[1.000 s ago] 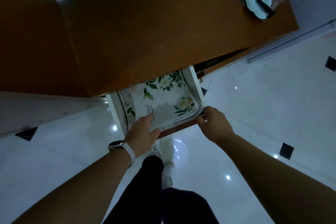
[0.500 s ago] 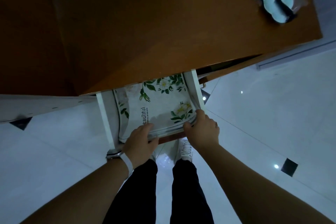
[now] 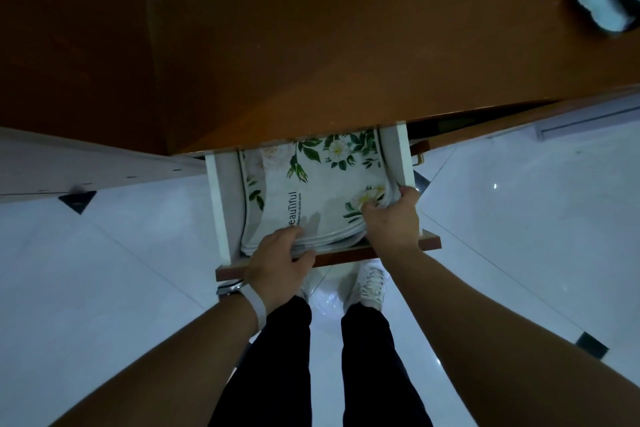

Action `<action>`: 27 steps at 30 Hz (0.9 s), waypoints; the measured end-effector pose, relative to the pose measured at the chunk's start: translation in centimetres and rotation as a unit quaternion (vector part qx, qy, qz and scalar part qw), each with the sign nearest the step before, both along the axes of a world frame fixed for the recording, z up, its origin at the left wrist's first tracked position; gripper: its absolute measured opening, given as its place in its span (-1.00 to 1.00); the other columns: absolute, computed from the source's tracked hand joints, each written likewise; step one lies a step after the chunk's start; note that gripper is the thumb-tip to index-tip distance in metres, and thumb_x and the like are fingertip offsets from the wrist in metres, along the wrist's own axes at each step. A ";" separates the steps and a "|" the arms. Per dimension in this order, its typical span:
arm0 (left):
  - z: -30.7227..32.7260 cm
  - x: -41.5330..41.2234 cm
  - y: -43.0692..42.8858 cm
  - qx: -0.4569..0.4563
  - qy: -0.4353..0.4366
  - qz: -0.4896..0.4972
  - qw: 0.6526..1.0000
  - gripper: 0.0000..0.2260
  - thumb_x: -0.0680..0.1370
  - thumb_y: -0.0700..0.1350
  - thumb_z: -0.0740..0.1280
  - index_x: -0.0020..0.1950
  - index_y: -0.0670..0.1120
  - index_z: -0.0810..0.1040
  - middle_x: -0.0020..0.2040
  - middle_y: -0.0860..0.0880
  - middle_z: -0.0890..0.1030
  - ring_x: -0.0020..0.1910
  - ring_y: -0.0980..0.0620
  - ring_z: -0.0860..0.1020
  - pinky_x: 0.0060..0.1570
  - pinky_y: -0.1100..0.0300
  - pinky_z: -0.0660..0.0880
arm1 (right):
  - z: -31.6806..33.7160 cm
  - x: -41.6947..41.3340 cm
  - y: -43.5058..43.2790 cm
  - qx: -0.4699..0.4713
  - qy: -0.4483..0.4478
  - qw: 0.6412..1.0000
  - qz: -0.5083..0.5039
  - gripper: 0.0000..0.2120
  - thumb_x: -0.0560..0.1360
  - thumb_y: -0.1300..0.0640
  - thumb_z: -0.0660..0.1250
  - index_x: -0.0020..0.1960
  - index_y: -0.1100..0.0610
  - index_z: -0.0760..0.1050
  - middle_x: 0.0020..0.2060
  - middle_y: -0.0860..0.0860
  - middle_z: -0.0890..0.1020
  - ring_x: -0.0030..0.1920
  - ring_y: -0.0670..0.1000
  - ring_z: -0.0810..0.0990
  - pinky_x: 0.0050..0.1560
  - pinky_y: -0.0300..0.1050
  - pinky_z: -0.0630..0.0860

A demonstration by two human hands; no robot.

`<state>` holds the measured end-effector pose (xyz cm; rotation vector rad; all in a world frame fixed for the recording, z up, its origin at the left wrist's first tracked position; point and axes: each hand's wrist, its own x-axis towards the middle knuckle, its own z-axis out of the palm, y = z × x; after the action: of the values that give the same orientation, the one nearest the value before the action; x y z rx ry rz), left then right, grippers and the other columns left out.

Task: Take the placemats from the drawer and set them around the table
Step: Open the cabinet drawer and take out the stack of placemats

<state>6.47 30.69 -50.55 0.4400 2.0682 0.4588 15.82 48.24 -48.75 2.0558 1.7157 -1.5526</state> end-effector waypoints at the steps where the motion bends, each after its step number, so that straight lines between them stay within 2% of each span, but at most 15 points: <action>1: 0.0 0.0 -0.1 0.002 0.001 0.003 1.000 -0.59 0.51 0.07 0.36 0.32 -0.02 0.48 0.24 0.03 0.49 0.23 0.02 0.46 0.31 0.08 0.39 | -0.1 -0.1 0.0 -0.006 0.001 1.000 0.000 -0.49 0.51 0.17 0.33 0.39 0.14 0.20 -0.09 0.01 0.49 -0.21 0.00 0.47 -0.34 -0.23 0.36; 3: 0.1 -0.1 -0.2 0.001 0.002 0.007 1.000 -0.61 0.50 0.07 0.36 0.29 -0.02 0.51 0.21 0.04 0.51 0.22 0.03 0.47 0.29 0.07 0.41 | 0.1 -0.3 0.1 -0.007 0.005 1.000 -0.005 -0.48 0.51 0.22 0.32 0.40 0.12 0.19 -0.15 0.00 0.50 -0.28 -0.07 0.46 -0.39 -0.25 0.40; 5: 0.5 -0.4 -0.2 0.004 0.004 0.023 1.000 -0.61 0.47 0.11 0.36 0.26 0.01 0.53 0.20 0.06 0.53 0.20 0.04 0.49 0.27 0.04 0.44 | 0.8 -0.6 0.3 -0.007 0.018 0.999 -0.026 -0.48 0.50 0.24 0.32 0.39 0.09 0.21 -0.20 -0.01 0.53 -0.31 -0.09 0.49 -0.29 0.00 0.61; 7: 0.9 -1.0 -0.3 -0.002 0.010 0.030 0.999 -0.56 0.41 0.20 0.32 0.23 0.06 0.55 0.17 0.09 0.54 0.15 0.06 0.52 0.23 0.06 0.46 | 1.5 -0.7 0.1 -0.008 0.040 0.998 -0.053 -0.48 0.49 0.26 0.33 0.38 0.05 0.24 -0.26 -0.05 0.50 -0.33 -0.06 0.52 -0.20 0.18 0.65; 11: 1.1 -2.6 -0.3 -0.053 0.006 0.018 0.998 -0.59 0.46 0.21 0.30 0.23 0.05 0.53 0.17 0.04 0.51 0.14 -0.02 0.50 0.22 0.09 0.43 | 3.5 0.2 0.3 -0.004 0.060 0.996 -0.064 -0.51 0.50 0.28 0.33 0.33 -0.03 0.25 -0.22 -0.06 0.52 -0.25 -0.03 0.59 -0.14 0.08 0.66; 13: 1.1 -3.4 -0.4 -0.089 0.009 0.010 0.996 -0.58 0.43 0.26 0.25 0.17 0.05 0.53 0.15 -0.01 0.51 0.11 -0.10 0.50 0.17 0.04 0.46 | 4.4 0.9 0.6 -0.008 0.068 0.995 -0.071 -0.53 0.50 0.29 0.33 0.28 -0.07 0.26 -0.15 -0.05 0.53 -0.19 0.01 0.63 -0.19 0.03 0.66; 17: 0.9 -4.1 0.7 -0.120 -0.025 0.029 0.992 -0.67 0.40 0.16 0.33 -0.06 -0.08 0.54 -0.08 -0.08 0.48 -0.12 -0.12 0.53 -0.10 0.06 0.56 | 5.6 2.3 1.3 -0.020 0.083 0.993 -0.087 -0.51 0.47 0.34 0.33 0.23 -0.07 0.27 -0.05 -0.01 0.53 -0.14 0.07 0.65 -0.27 0.08 0.67; 20: 0.3 -4.3 1.9 -0.125 -0.026 0.014 0.992 -0.71 0.36 0.09 0.33 -0.32 -0.14 0.51 -0.34 -0.10 0.48 -0.37 -0.09 0.49 -0.39 0.17 0.42 | 5.6 3.2 1.6 -0.036 0.089 0.991 -0.096 -0.49 0.46 0.38 0.31 0.24 -0.08 0.28 -0.02 0.01 0.52 -0.09 0.11 0.65 -0.24 0.13 0.67; 21: 0.0 -4.4 2.2 -0.133 -0.048 0.025 0.990 -0.72 0.41 0.07 0.34 -0.28 -0.14 0.52 -0.35 -0.10 0.50 -0.37 -0.08 0.49 -0.40 0.19 0.38 | 5.5 3.4 1.7 -0.040 0.089 0.990 -0.098 -0.49 0.46 0.39 0.31 0.24 -0.06 0.28 -0.02 0.02 0.51 -0.08 0.11 0.64 -0.23 0.14 0.67; 23: -0.6 -4.6 2.5 -0.141 -0.108 0.068 0.982 -0.76 0.49 0.05 0.36 -0.09 -0.13 0.53 -0.23 -0.07 0.56 -0.27 -0.05 0.53 -0.36 0.24 0.40 | 5.0 3.8 2.0 -0.045 0.080 0.992 -0.092 -0.52 0.46 0.39 0.31 0.24 -0.01 0.30 -0.02 0.03 0.51 -0.08 0.11 0.64 -0.22 0.13 0.68; 25: -1.8 -5.1 2.3 -0.133 -0.138 0.123 0.974 -0.67 0.48 0.08 0.39 0.08 -0.15 0.53 -0.11 -0.07 0.61 -0.21 -0.01 0.58 -0.34 0.24 0.44 | 4.4 4.2 2.6 -0.042 0.058 0.995 -0.067 -0.57 0.44 0.37 0.33 0.20 0.03 0.34 -0.03 0.04 0.52 -0.07 0.13 0.64 -0.23 0.13 0.67; 27: -2.8 -5.5 2.1 -0.125 -0.148 0.180 0.964 -0.56 0.43 0.09 0.44 0.17 -0.18 0.55 -0.07 -0.09 0.65 -0.19 -0.03 0.63 -0.34 0.24 0.50 | 3.9 4.4 3.5 -0.050 0.033 0.998 -0.034 -0.62 0.41 0.35 0.34 0.15 0.09 0.38 -0.03 0.09 0.54 -0.07 0.19 0.65 -0.26 0.14 0.67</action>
<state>0.95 32.77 -53.38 -0.1523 1.8796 0.4378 20.24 51.73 -44.83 2.0579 1.5686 -1.7086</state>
